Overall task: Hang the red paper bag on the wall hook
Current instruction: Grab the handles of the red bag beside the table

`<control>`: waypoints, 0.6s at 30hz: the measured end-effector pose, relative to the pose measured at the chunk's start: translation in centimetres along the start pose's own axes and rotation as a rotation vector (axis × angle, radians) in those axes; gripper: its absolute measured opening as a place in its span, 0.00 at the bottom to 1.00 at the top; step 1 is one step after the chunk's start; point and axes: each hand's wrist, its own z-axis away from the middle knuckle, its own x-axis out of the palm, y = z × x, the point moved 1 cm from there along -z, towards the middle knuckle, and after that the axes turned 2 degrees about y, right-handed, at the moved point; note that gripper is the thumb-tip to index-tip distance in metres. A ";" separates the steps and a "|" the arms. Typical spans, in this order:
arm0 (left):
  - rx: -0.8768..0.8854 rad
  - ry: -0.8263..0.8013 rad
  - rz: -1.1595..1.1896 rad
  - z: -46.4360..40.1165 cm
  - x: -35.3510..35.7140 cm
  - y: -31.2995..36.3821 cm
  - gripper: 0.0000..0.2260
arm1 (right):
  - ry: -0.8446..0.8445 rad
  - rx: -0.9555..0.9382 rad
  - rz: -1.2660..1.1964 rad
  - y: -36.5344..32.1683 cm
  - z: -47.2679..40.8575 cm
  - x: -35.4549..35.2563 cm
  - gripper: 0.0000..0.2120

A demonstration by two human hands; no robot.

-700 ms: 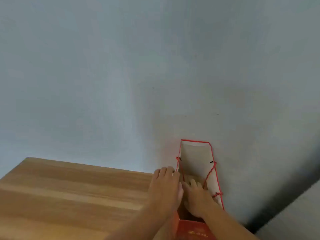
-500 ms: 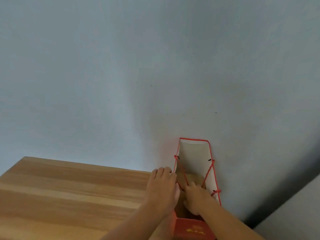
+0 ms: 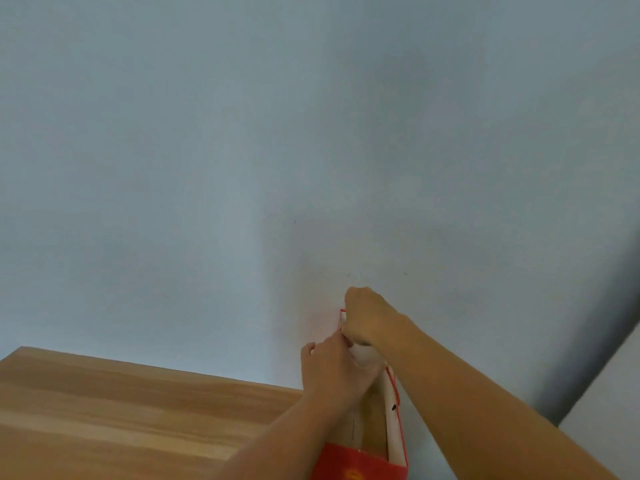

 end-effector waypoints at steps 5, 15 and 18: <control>-0.009 0.090 -0.034 1.0 -2.2 0.1 0.11 | -0.145 -0.050 -0.126 -0.7 -0.2 -1.0 0.08; -0.078 0.287 -0.379 7.9 -16.1 -6.1 0.08 | -0.316 -0.577 0.059 -9.9 4.5 0.0 0.08; -0.164 0.336 -0.479 12.3 -20.7 -9.0 0.06 | -0.198 -0.743 0.087 -15.0 7.2 1.9 0.10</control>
